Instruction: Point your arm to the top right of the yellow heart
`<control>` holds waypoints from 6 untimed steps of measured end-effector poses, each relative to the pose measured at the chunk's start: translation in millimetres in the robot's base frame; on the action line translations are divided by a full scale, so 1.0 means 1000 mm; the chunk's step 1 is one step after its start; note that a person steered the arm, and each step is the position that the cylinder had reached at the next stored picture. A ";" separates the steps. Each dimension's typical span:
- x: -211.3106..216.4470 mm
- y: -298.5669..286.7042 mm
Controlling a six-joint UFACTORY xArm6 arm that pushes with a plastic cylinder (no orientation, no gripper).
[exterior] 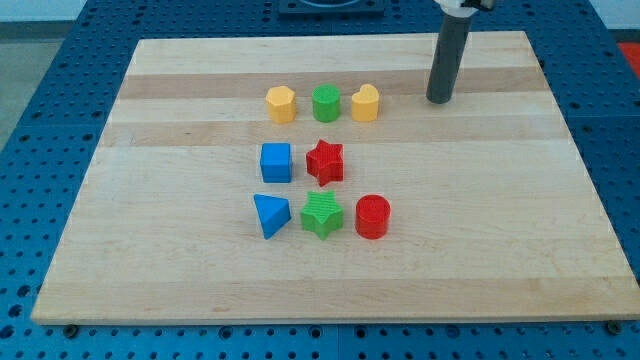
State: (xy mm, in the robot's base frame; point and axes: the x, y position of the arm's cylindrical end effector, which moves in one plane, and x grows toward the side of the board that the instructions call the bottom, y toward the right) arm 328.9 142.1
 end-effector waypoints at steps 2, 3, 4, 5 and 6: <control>0.000 -0.011; 0.002 -0.025; 0.010 -0.039; -0.034 -0.046; -0.069 -0.085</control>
